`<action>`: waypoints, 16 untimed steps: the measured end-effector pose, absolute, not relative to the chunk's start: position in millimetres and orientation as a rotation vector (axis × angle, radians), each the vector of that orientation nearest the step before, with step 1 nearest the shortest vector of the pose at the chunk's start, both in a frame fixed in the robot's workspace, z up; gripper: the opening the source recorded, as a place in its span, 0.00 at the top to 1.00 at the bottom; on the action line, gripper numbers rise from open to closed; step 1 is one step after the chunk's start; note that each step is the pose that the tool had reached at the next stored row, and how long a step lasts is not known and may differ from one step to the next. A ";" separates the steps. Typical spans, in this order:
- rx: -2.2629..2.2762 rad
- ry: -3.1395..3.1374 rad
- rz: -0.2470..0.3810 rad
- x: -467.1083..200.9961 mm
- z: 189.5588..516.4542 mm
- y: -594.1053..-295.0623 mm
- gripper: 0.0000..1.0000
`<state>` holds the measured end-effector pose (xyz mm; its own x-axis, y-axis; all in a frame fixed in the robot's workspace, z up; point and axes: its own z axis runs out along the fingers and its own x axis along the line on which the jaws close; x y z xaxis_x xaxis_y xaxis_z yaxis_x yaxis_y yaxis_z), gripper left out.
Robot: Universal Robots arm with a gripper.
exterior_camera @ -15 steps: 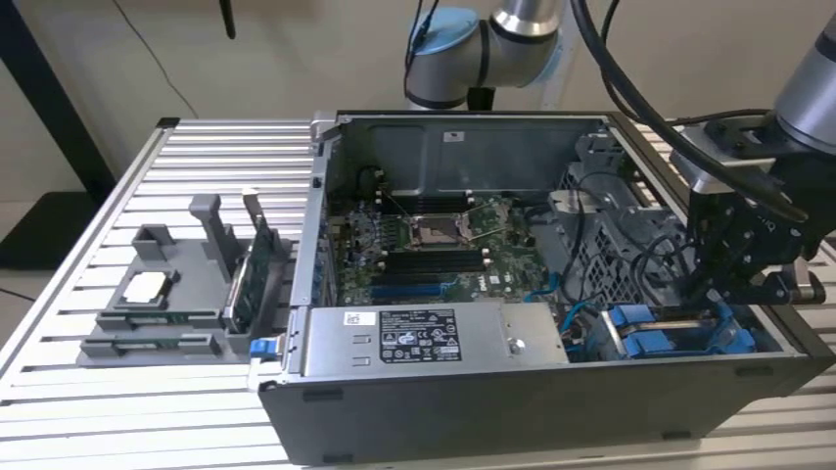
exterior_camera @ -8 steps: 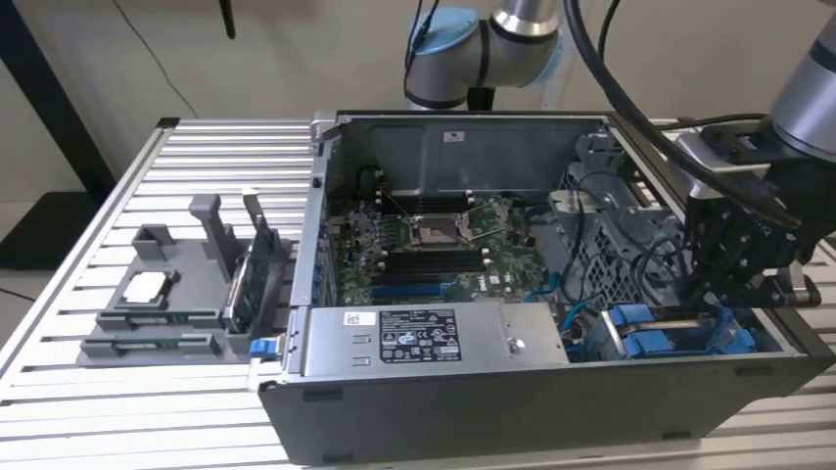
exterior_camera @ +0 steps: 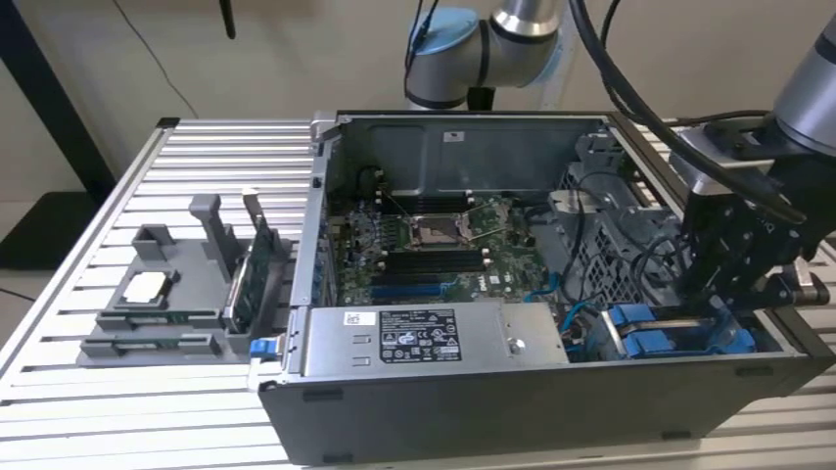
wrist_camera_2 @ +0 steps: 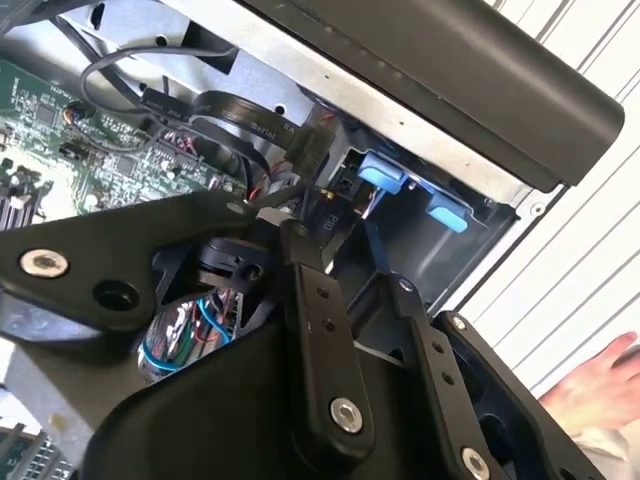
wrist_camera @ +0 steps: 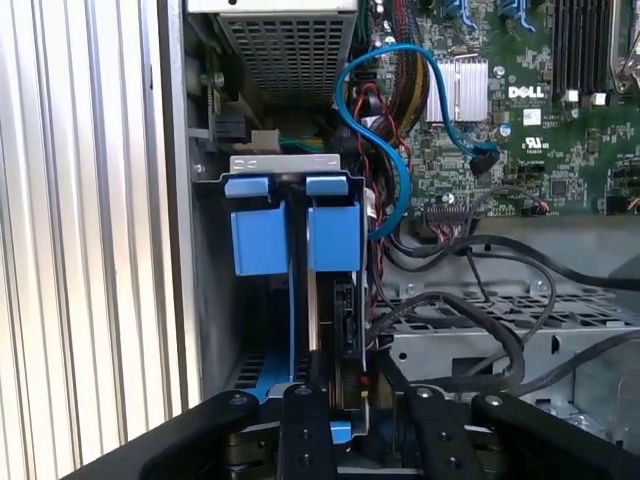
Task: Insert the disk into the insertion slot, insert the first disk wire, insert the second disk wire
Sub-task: 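Insert the first disk wire, then insert the second disk wire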
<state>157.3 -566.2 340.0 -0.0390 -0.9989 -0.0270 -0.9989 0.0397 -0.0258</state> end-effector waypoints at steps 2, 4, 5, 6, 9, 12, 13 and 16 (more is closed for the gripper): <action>-2.152 2.238 0.001 157.4 342.4 -566.2 0.67; -2.152 2.238 0.001 157.3 344.9 -566.2 0.67; -2.152 2.238 0.001 157.3 346.7 -566.2 0.67; -2.152 2.238 0.001 157.3 348.1 -566.2 0.67; -2.151 2.238 0.001 157.3 351.9 -566.1 0.67; -2.150 2.239 0.001 157.3 356.5 -565.9 0.67; -2.150 2.240 0.001 157.3 358.3 -565.7 0.67; -2.149 2.241 0.000 157.4 362.5 -564.7 0.67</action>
<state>157.4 -564.7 362.5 -0.0414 -0.9988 -0.0265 -0.9988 0.0421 -0.0254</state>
